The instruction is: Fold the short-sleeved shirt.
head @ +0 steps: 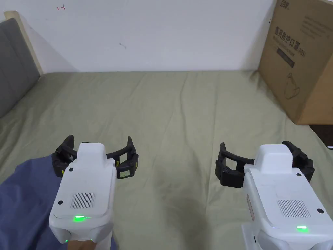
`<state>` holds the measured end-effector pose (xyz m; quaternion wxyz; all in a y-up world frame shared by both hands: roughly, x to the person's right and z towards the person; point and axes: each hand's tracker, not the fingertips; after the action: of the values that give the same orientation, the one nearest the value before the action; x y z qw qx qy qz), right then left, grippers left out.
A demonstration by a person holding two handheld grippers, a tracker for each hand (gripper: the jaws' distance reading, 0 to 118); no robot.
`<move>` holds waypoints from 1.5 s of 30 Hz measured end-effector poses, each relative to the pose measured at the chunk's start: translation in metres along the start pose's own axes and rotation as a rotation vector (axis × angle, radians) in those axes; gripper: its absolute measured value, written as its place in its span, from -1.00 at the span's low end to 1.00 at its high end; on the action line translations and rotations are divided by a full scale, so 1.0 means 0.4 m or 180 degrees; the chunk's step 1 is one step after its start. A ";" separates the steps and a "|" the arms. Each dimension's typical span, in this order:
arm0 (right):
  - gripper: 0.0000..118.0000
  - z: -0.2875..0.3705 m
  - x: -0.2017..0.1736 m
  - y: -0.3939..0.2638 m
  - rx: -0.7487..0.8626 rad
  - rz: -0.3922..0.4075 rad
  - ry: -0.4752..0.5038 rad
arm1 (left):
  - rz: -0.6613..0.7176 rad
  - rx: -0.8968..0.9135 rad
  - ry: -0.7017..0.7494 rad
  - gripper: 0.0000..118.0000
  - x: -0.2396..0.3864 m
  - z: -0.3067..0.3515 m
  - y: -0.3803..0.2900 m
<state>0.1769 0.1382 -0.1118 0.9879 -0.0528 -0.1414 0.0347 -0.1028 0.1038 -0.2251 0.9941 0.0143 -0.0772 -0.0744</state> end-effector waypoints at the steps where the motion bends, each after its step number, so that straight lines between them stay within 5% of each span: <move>1: 0.99 -0.002 0.001 -0.002 -0.0014 -0.0002 0.0004 | 0.0004 -0.0005 -0.0015 1.00 -0.001 0.002 -0.003; 38: 0.98 0.000 0.001 0.002 -0.0064 -0.0009 0.0008 | 0.0103 -0.0054 -0.0023 0.97 -0.015 0.005 -0.015; 40: 0.95 -0.001 0.000 0.003 -0.0078 0.0009 0.0007 | 0.0123 -0.0053 -0.0079 0.69 -0.017 0.005 -0.013; 41: 0.91 0.000 -0.001 0.004 -0.0085 0.0018 -0.0002 | 0.0127 -0.0057 -0.0100 0.39 -0.016 0.006 -0.012; 43: 0.86 0.000 -0.002 0.005 -0.0095 0.0023 -0.0006 | 0.0125 -0.0080 -0.0138 0.29 -0.013 0.006 -0.010; 44: 0.79 0.001 -0.003 0.006 -0.0100 0.0022 0.0027 | 0.0132 -0.0121 -0.0164 0.06 -0.010 0.004 -0.007; 45: 0.51 0.003 -0.003 0.007 -0.0092 0.0019 0.0039 | 0.0142 -0.0155 -0.0175 -0.48 -0.006 0.000 -0.006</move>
<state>0.1752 0.1409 -0.1115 0.9878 -0.0677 -0.1356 0.0353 -0.1055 0.1018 -0.2255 0.9931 -0.0137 -0.1030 -0.0546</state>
